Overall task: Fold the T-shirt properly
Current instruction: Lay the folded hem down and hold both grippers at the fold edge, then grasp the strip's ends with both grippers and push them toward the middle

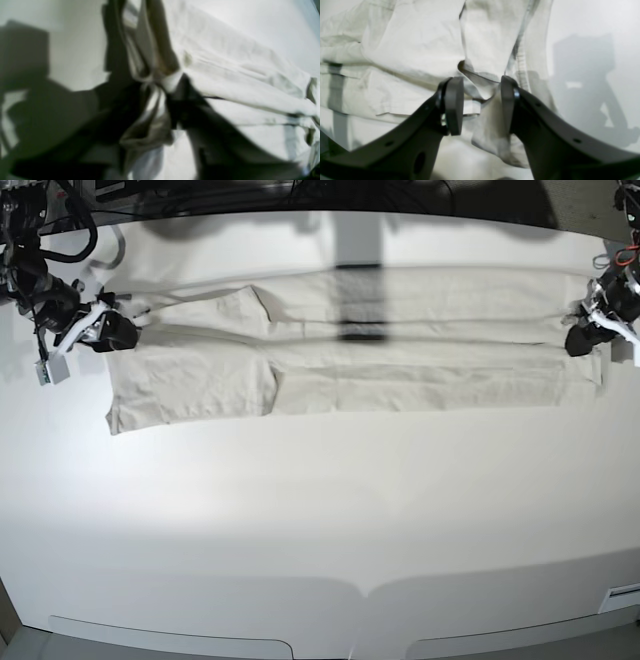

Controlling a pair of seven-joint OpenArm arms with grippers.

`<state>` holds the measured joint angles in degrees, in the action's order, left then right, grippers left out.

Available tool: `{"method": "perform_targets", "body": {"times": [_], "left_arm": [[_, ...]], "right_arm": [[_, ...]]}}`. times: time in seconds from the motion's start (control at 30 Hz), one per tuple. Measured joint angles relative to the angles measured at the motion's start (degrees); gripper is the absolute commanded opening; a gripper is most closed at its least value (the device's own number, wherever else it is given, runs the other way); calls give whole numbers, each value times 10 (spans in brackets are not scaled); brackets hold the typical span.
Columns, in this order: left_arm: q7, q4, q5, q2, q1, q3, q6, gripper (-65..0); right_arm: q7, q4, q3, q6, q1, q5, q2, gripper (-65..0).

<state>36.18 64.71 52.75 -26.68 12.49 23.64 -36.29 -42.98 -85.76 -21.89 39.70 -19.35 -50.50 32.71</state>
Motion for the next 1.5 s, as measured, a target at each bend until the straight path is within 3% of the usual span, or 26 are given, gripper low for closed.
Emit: {"method": "perform_targets", "body": {"times": [0.03,0.13,0.27,0.37,0.5,0.63,0.8,0.9,0.97,1.1,1.27,1.4,1.5], "left_arm": [[-1,0,0,0,0,0,1,-650],[-3,0,-1,0,0,0,1,-650],[-35,0,-33,0,0,0,3,-650],[-67,0,-69,-3,0,0,43,-650],[-86,0,-112,-27,-1,0,77,-650],[-83,-2,-130,-55,0,0,81,-650],[-115,-2,-187,-93,0,-1,135,-650],[-122,-2,-188,-115,0,-1,137,-650],[-118,-2,-186,-125,0,-1,136,-650],[-42,13,-121,-135,1,-1,139,-650],[42,102,-26,-112,7,0,140,-650],[106,197,-6,-37,7,0,140,-650],[101,251,-11,23,23,-4,137,-650]], "right_arm": [[0,0,0,0,0,0,0,-400],[0,0,0,0,0,-3,0,-400],[0,-2,0,0,0,-54,-1,-401],[-1,-23,0,-1,0,-83,-11,-402],[-17,-51,-1,-1,1,-84,-49,-402],[-23,-75,-1,-1,0,-82,-97,-402],[-48,-109,-1,-2,0,-82,-147,-402],[-71,-125,-1,-2,0,-79,-175,-402],[-70,-137,2,-2,0,-38,-191,-402],[-59,-143,30,-2,0,23,-205,-402],[-26,-143,66,-2,3,71,-203,-402],[-21,-143,85,-2,11,84,-204,-402],[-21,-143,87,-2,27,92,-204,-402]]}}
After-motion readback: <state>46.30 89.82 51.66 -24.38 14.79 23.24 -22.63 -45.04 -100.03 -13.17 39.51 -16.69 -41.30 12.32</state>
